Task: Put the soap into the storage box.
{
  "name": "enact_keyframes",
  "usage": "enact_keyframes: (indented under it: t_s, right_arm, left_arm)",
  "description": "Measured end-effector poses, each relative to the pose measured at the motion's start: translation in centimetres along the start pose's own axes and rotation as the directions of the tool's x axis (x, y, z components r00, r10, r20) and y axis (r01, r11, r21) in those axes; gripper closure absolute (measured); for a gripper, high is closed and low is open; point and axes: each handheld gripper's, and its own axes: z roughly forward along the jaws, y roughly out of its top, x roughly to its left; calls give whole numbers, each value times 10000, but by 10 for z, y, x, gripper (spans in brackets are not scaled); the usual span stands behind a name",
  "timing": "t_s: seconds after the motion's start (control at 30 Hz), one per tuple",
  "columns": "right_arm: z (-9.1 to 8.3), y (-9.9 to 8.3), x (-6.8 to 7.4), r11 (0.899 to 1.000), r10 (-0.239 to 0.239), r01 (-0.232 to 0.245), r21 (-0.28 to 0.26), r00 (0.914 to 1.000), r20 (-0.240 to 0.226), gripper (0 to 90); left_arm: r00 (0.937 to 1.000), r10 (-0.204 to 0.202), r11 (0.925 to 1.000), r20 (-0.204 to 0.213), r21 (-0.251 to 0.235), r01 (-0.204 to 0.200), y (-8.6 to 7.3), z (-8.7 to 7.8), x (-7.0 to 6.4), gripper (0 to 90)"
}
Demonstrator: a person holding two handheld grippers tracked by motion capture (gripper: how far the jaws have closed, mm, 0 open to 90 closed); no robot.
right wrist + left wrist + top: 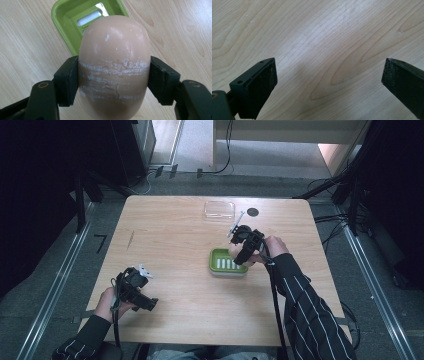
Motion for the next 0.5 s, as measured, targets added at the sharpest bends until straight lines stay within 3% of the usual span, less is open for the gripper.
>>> enact_keyframes:
  t_s: [0.5]
  right_arm:
    - [8, 14, 2, 9987, -519, 518, -15, 9986, -140, 334]
  left_arm:
    - [9992, -379, 9993, -133, 71, 380, -15, -4, 4, 6]
